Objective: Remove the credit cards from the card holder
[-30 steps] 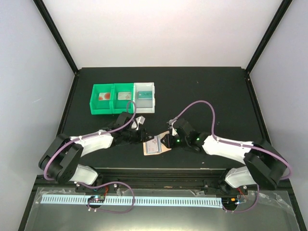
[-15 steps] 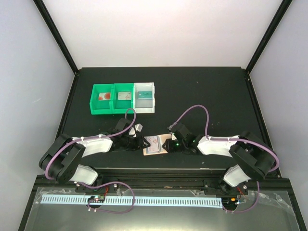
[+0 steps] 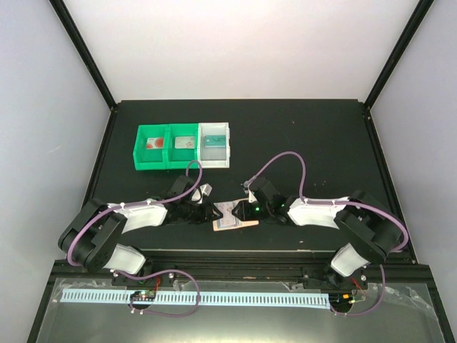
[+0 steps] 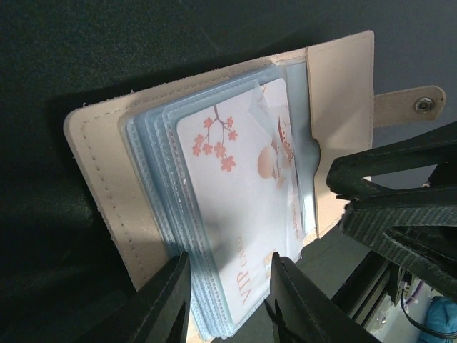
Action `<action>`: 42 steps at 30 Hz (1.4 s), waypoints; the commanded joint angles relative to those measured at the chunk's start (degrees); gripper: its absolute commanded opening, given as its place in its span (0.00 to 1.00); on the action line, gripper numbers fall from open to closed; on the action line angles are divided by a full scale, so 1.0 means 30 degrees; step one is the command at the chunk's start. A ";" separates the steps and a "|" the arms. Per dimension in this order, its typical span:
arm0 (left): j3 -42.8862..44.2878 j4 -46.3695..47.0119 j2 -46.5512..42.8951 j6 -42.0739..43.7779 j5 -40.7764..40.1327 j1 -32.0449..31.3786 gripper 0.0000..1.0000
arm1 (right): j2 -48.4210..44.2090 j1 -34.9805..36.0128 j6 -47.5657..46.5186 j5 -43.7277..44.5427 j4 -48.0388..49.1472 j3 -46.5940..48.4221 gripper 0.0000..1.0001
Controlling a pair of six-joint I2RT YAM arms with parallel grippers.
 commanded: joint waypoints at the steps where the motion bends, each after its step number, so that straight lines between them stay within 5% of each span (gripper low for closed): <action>1: 0.0667 0.0133 0.0305 0.0561 0.0070 0.0079 0.32 | 0.0603 -0.0071 0.0293 -0.0261 0.0621 0.0403 0.24; 11: 0.1097 -0.1266 0.0893 0.1402 -0.0918 0.0072 0.23 | 0.1790 -0.0095 0.0441 -0.0814 0.1776 0.0082 0.19; 30: 0.0965 -0.2026 0.0979 0.1629 -0.1740 0.0078 0.23 | 0.0980 -0.0143 0.0413 -0.0220 0.2285 -0.1577 0.06; 42: 0.1136 -0.2216 0.0728 0.1420 -0.1323 0.0093 0.24 | 0.0545 -0.0335 0.0802 -0.1379 0.3021 -0.1759 0.12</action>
